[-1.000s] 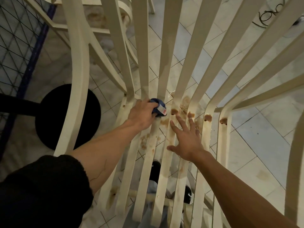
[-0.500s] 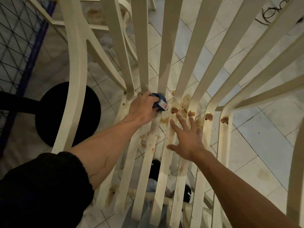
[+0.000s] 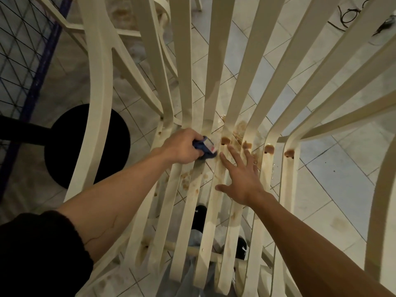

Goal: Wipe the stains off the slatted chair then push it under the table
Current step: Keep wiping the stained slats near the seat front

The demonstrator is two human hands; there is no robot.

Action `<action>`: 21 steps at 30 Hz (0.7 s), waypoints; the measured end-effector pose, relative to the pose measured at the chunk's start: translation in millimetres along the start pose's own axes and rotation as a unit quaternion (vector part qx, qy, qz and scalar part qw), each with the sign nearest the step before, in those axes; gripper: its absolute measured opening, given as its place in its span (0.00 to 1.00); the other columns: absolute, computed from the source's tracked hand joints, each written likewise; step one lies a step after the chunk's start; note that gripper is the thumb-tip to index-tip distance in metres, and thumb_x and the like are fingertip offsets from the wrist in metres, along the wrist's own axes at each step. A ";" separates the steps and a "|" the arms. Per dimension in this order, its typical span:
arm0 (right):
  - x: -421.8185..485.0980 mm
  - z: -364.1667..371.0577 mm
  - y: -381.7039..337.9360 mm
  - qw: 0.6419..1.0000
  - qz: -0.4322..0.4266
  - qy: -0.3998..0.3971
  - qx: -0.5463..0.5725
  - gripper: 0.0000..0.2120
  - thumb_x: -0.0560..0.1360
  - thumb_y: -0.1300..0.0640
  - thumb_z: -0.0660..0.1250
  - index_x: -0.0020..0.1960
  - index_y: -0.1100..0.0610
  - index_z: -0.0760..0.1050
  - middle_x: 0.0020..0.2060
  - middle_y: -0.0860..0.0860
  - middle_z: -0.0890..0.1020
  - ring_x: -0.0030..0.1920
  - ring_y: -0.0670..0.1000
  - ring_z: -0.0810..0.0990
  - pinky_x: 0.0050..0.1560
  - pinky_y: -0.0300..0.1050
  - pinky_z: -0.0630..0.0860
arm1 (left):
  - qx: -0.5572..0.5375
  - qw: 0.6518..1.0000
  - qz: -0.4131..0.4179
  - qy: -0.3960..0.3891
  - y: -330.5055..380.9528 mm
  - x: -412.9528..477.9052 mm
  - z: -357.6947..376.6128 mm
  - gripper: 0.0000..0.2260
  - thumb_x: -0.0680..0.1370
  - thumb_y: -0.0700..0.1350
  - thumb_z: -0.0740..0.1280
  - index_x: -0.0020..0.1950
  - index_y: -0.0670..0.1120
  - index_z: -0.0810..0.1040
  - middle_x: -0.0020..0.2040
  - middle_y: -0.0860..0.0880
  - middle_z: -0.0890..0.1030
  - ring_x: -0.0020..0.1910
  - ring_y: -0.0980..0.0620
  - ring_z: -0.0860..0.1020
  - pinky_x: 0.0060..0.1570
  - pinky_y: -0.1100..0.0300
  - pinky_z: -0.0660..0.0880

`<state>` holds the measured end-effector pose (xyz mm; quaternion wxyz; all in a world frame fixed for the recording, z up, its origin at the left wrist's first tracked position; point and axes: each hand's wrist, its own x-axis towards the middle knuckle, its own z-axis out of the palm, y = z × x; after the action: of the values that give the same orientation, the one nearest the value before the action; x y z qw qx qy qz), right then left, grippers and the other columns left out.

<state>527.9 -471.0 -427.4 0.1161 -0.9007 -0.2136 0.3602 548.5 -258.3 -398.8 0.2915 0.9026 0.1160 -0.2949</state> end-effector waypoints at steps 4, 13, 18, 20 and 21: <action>-0.2 0.0 -1.3 1.000 0.005 -0.004 -0.002 0.46 0.74 0.41 0.69 0.80 0.45 0.43 0.78 0.44 0.35 0.76 0.59 0.31 0.74 0.67 0.46 | 0.039 0.993 0.036 0.101 -2.3 9.7 15.2 0.15 0.75 0.45 0.69 0.61 0.53 0.80 0.59 0.50 0.77 0.57 0.45 0.74 0.54 0.48 0.75; 0.1 1.9 -1.3 1.000 0.010 -0.002 -0.009 0.45 0.75 0.40 0.68 0.80 0.45 0.42 0.78 0.45 0.35 0.76 0.59 0.30 0.75 0.68 0.43 | 0.072 0.997 0.023 0.010 -15.4 -12.1 24.7 0.06 0.71 0.42 0.69 0.39 0.54 0.78 0.44 0.52 0.77 0.43 0.48 0.76 0.35 0.54 0.73; -1.1 1.4 -4.7 1.000 0.013 -0.001 -0.018 0.45 0.75 0.40 0.67 0.80 0.45 0.42 0.78 0.46 0.35 0.76 0.59 0.30 0.75 0.68 0.42 | 0.085 0.995 0.045 0.037 -20.6 -20.8 28.9 0.05 0.72 0.45 0.71 0.47 0.54 0.81 0.47 0.53 0.78 0.44 0.50 0.76 0.40 0.51 0.77; -2.5 1.8 -7.3 1.000 0.018 -0.001 -0.018 0.44 0.76 0.42 0.67 0.80 0.46 0.41 0.78 0.46 0.35 0.76 0.59 0.30 0.75 0.68 0.42 | 0.059 0.992 0.050 0.101 -22.5 -18.5 33.5 0.09 0.74 0.47 0.71 0.54 0.54 0.81 0.52 0.52 0.78 0.49 0.50 0.75 0.44 0.50 0.76; -2.7 2.5 -8.4 1.000 0.020 0.000 -0.015 0.44 0.76 0.43 0.67 0.80 0.46 0.41 0.78 0.46 0.35 0.76 0.59 0.29 0.75 0.68 0.42 | 0.041 0.990 0.045 0.127 -23.2 -18.2 35.7 0.11 0.74 0.47 0.71 0.56 0.54 0.81 0.54 0.52 0.78 0.51 0.49 0.75 0.46 0.50 0.76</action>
<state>521.9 -464.6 -424.5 0.0952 -0.9065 -0.2011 0.3589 508.6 -261.6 -421.9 0.2505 0.9480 0.0992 -0.1692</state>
